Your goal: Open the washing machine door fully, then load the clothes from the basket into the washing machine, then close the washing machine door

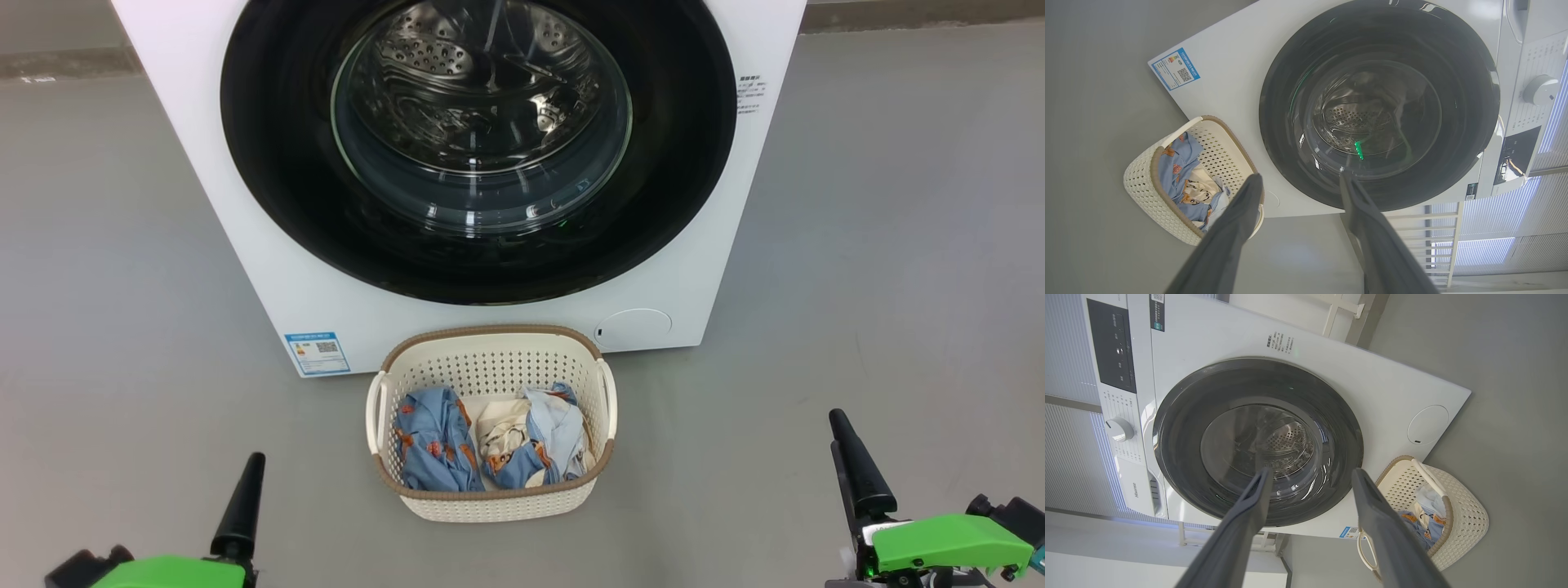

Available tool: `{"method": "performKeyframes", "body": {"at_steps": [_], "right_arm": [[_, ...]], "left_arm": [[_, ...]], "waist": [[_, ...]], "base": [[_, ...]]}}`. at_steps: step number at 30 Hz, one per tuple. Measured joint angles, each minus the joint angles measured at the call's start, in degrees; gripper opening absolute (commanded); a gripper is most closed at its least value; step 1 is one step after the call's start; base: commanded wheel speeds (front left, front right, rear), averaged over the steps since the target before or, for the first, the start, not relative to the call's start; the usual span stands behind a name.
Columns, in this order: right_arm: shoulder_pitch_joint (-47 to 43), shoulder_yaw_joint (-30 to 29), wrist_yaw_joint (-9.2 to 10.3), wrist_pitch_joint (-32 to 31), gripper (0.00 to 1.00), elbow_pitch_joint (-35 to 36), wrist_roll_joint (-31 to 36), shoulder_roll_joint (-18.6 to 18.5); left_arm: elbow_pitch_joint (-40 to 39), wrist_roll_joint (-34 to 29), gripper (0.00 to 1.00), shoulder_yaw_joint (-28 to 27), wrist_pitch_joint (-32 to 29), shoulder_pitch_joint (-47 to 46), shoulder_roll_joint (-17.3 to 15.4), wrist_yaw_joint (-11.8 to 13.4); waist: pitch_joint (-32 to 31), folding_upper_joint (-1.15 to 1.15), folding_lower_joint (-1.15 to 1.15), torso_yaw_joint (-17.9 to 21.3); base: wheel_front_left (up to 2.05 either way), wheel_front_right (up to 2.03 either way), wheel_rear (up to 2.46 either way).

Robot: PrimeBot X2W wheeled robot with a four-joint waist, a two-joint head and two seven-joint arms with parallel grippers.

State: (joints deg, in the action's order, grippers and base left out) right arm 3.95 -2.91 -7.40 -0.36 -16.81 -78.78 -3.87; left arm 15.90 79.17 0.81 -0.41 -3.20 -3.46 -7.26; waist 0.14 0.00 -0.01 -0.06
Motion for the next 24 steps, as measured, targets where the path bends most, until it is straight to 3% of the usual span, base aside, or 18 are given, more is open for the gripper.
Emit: {"method": "performKeyframes", "body": {"at_steps": [24], "right_arm": [[2.17,2.52,0.0,3.83,1.0,0.63,14.4,-1.85]], "left_arm": [[-0.76,-16.02,1.0,1.79,3.54,-0.66,-2.7,-0.05]], "waist": [[-0.36,0.0,0.0,-0.21]], "base": [[0.0,0.0,0.0]]}}
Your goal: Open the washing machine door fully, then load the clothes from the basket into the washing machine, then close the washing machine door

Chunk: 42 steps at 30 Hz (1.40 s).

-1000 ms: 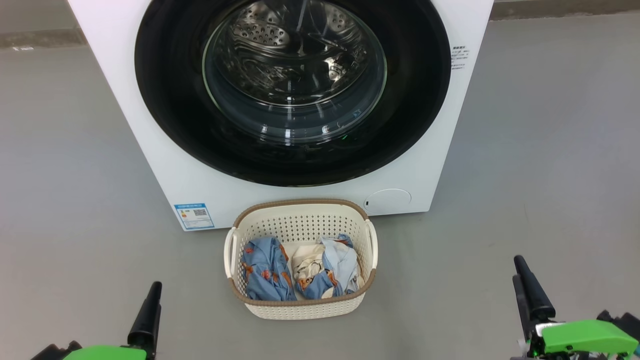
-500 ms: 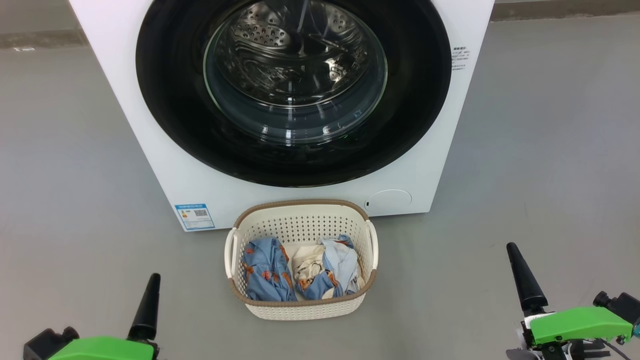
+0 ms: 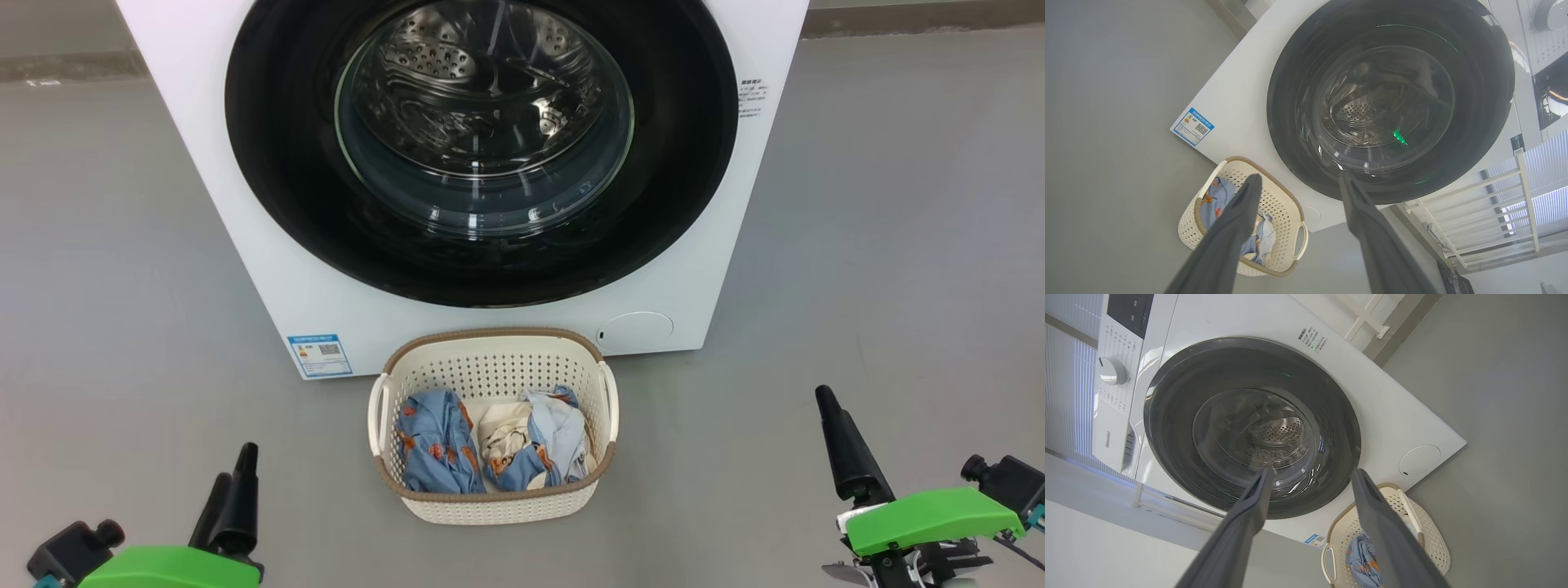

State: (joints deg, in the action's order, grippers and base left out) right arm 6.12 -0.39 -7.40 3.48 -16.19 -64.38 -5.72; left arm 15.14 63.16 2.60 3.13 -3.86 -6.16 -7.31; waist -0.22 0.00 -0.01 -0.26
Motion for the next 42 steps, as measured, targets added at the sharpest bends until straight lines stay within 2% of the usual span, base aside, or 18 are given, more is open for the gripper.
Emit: {"method": "performKeyframes", "body": {"at_steps": [25,42], "right_arm": [[1.37,1.35,0.0,3.79,1.0,-1.71,20.29,-1.13],[2.39,-0.49,0.0,5.56,1.0,-2.78,37.17,-0.81]], "left_arm": [[0.19,-20.27,1.0,0.57,4.24,-1.05,-0.27,0.11],[1.31,-33.92,1.0,1.18,7.11,-1.15,-1.64,1.88]], "waist": [[-0.16,0.0,0.0,-0.11],[-0.45,0.0,0.0,-0.23]], "base": [[0.0,0.0,0.0],[0.0,0.0,0.0]]}}
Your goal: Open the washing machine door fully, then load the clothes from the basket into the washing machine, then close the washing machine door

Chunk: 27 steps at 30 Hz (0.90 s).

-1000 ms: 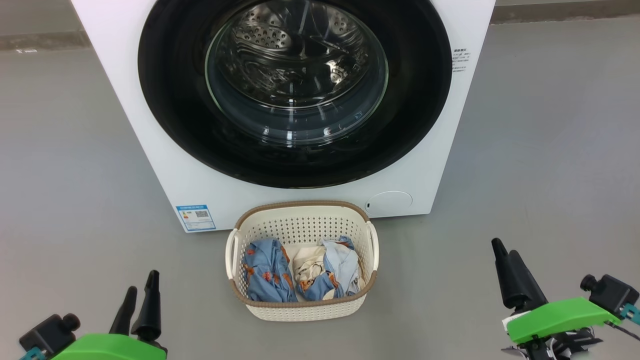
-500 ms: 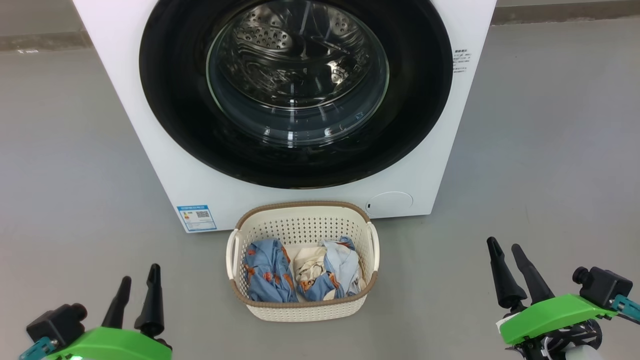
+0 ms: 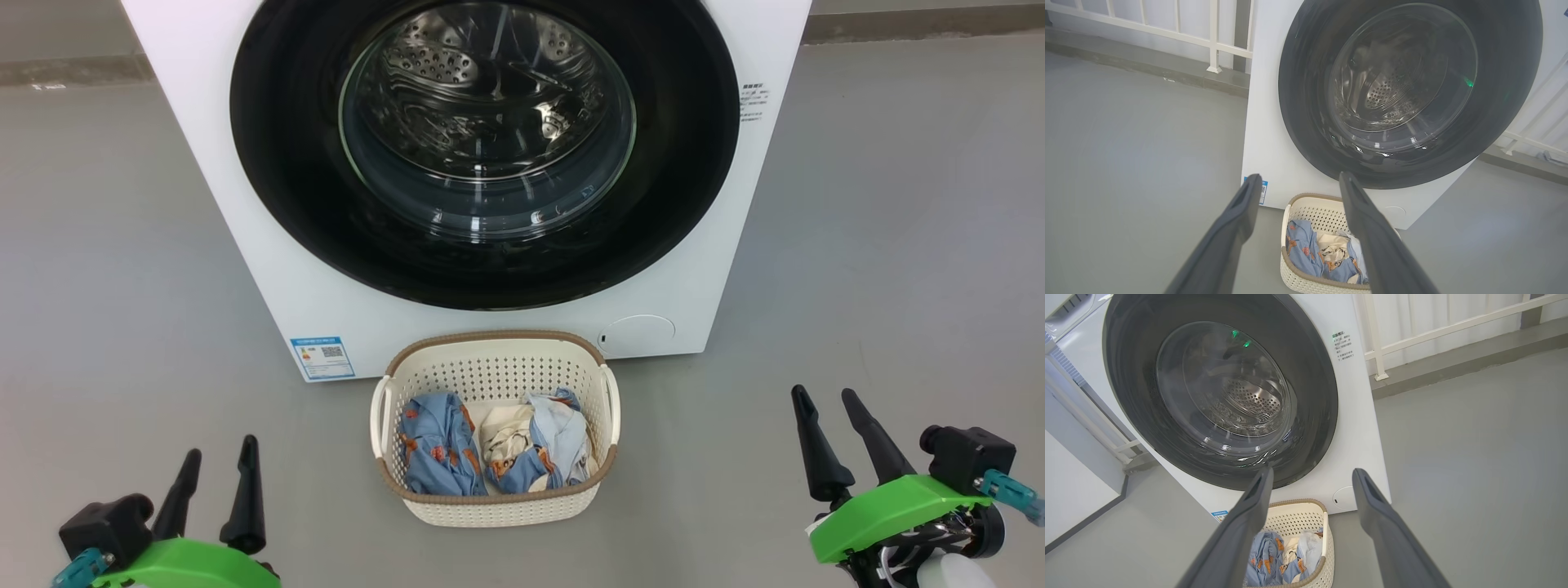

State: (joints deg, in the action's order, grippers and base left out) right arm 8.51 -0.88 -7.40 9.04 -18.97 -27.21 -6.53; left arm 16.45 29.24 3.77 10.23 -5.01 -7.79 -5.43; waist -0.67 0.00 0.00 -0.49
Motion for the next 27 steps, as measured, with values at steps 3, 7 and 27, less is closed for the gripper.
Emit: {"method": "performKeyframes", "body": {"at_steps": [3,7,27], "right_arm": [[0.11,-0.14,0.0,0.35,1.0,0.01,2.44,0.37],[0.15,-0.19,0.0,0.67,1.0,0.02,5.06,0.77],[1.51,-2.11,0.0,2.34,1.0,-0.3,18.66,1.15]], "left_arm": [[0.21,-1.78,1.0,0.0,0.46,-0.03,-0.32,0.19],[0.32,-4.6,1.0,0.1,1.12,-0.06,-0.33,0.67],[0.97,-14.91,1.0,-0.15,3.99,-1.21,-0.59,1.4]], "waist": [[0.02,0.0,0.0,0.0],[0.01,0.0,0.0,-0.05],[0.22,0.0,0.0,-0.17]], "base": [[0.0,0.0,0.0],[0.0,0.0,0.0],[0.0,0.0,0.0]]}}
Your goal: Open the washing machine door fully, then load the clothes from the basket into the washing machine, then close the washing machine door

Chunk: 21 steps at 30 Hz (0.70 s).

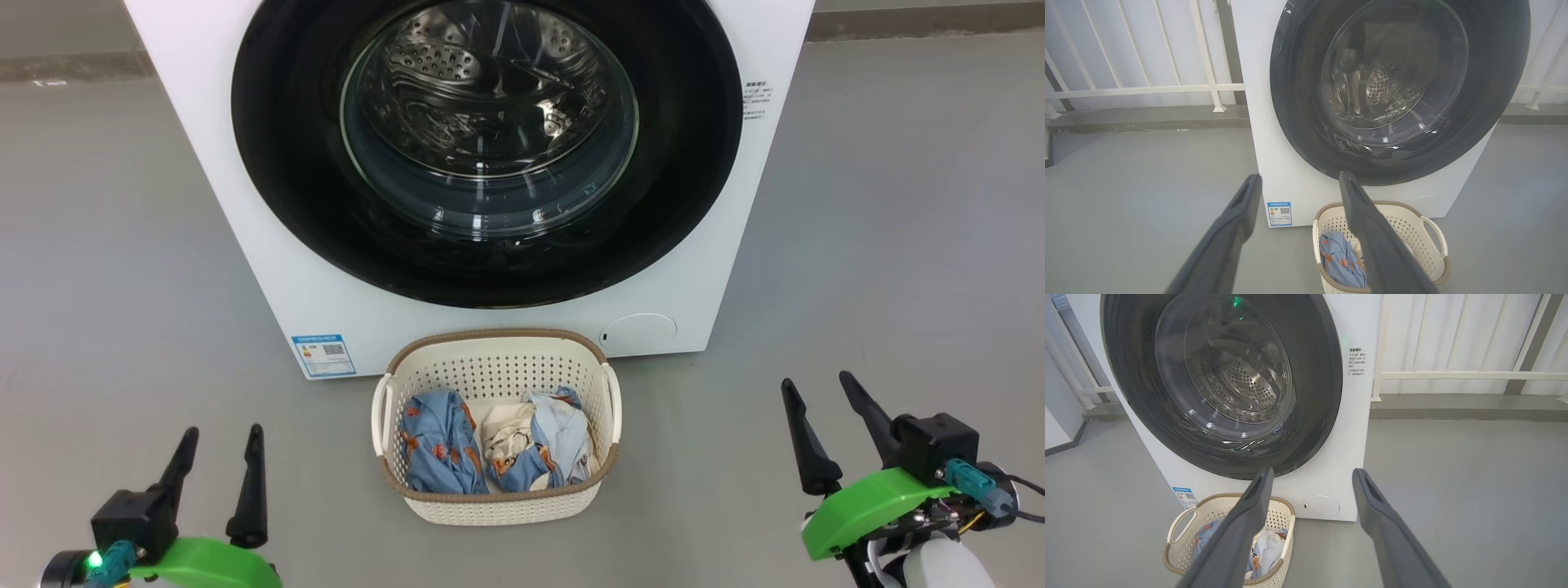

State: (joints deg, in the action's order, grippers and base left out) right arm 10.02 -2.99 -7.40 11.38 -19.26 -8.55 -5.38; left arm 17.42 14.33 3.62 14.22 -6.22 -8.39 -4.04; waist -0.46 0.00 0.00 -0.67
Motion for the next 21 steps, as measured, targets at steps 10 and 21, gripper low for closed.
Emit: {"method": "performKeyframes", "body": {"at_steps": [10,21], "right_arm": [[0.81,-1.63,0.0,0.0,1.0,-0.15,1.92,0.51],[0.81,-3.08,0.0,0.01,1.0,-0.2,2.03,1.44]], "left_arm": [[1.31,-0.43,1.0,-0.51,0.0,-0.87,-0.08,0.34],[2.15,-0.43,1.0,-1.14,0.0,-0.87,-0.07,0.58]], "waist": [[-0.21,0.0,0.0,0.26],[-0.22,0.0,0.0,0.41]], "base": [[0.0,0.0,0.0],[0.0,0.0,0.0]]}}
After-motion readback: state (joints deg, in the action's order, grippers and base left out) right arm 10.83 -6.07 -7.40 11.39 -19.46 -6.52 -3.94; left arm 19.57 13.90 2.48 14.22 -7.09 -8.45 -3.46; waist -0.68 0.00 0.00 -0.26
